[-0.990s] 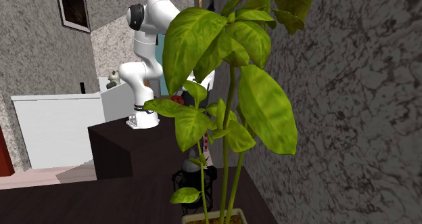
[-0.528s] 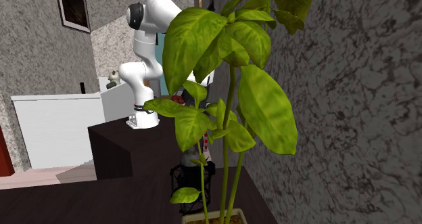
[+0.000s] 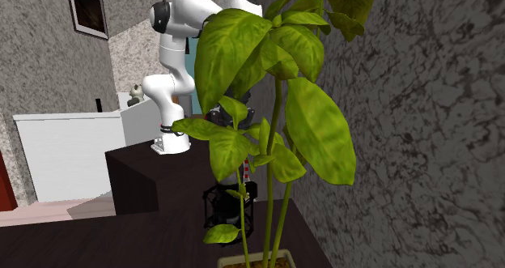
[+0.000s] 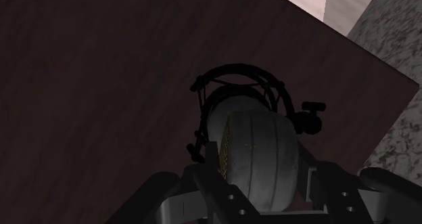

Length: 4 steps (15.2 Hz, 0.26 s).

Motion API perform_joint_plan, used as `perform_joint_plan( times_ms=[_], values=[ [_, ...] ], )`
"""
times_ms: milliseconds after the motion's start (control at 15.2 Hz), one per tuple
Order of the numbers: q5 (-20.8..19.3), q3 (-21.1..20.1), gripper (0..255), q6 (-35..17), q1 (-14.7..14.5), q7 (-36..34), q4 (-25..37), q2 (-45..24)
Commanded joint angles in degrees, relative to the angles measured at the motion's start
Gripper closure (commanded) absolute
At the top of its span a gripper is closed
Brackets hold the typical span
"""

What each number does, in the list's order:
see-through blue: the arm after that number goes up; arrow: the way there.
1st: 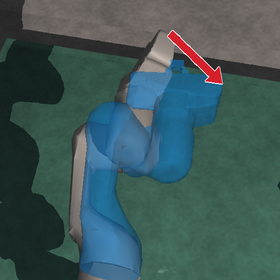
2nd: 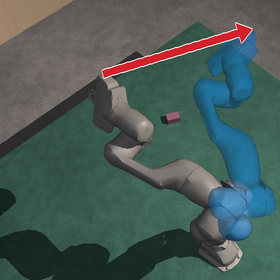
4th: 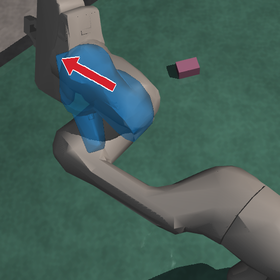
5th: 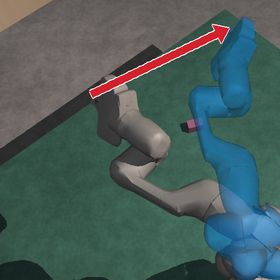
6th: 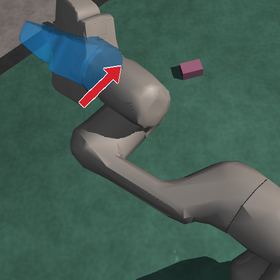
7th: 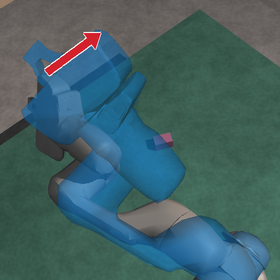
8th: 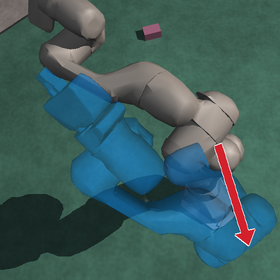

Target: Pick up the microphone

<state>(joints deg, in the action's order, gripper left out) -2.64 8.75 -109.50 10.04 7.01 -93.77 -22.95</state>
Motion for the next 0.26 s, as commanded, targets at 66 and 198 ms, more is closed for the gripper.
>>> perform_joint_plan(
  times_ms=[66,198],
  values=[
    [-0.03,0.03,255,2.06,-0.02,0.09,1.70,0.47],
    [-0.04,0.04,255,2.16,-0.02,0.09,1.76,0.51]
  ],
)
